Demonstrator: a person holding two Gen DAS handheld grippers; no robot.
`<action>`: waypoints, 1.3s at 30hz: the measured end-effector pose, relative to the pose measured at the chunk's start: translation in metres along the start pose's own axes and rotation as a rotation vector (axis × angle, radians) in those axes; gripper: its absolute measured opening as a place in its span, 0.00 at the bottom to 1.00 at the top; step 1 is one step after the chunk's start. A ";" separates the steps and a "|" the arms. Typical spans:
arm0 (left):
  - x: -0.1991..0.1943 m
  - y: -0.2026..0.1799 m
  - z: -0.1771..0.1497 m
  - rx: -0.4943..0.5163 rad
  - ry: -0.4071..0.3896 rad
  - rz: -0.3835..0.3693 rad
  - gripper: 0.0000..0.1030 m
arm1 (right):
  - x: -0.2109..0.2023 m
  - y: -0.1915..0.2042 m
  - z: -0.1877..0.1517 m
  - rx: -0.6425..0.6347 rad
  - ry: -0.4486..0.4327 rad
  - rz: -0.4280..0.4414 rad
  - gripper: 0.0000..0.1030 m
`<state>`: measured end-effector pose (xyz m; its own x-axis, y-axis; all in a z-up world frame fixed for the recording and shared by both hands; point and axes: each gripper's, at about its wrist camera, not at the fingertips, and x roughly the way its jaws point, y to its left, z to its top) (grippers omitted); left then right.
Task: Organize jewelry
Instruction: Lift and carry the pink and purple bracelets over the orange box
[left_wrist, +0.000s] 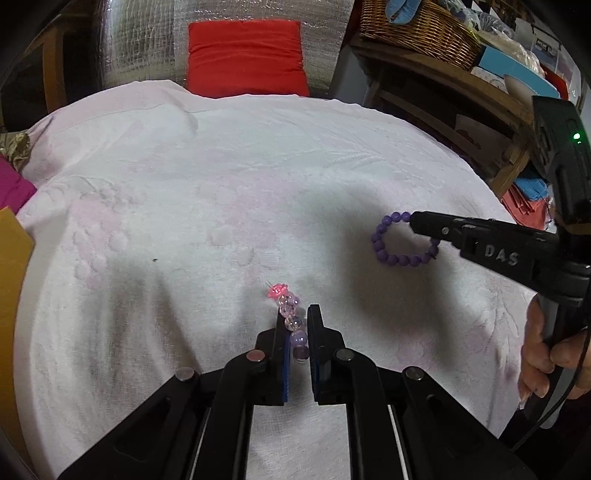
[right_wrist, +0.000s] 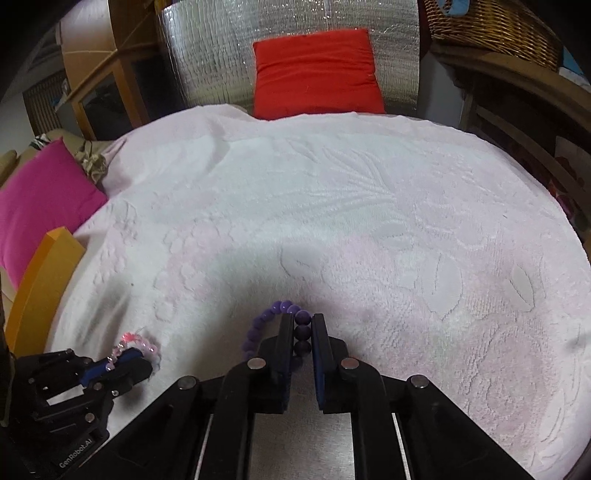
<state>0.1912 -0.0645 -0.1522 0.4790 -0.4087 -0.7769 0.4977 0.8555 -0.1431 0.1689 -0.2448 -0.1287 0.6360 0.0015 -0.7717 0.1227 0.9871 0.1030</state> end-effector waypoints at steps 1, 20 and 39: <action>-0.002 0.001 -0.001 0.001 -0.003 0.012 0.09 | -0.001 0.001 0.001 0.000 -0.005 0.007 0.10; -0.037 0.037 -0.010 -0.016 -0.066 0.156 0.09 | -0.023 0.055 0.002 0.002 -0.086 0.166 0.10; -0.054 0.061 -0.021 -0.059 -0.066 0.102 0.14 | -0.022 0.082 -0.002 -0.013 -0.109 0.188 0.10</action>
<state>0.1801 0.0163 -0.1317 0.5724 -0.3368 -0.7476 0.4015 0.9101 -0.1026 0.1634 -0.1636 -0.1048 0.7253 0.1696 -0.6672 -0.0158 0.9730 0.2302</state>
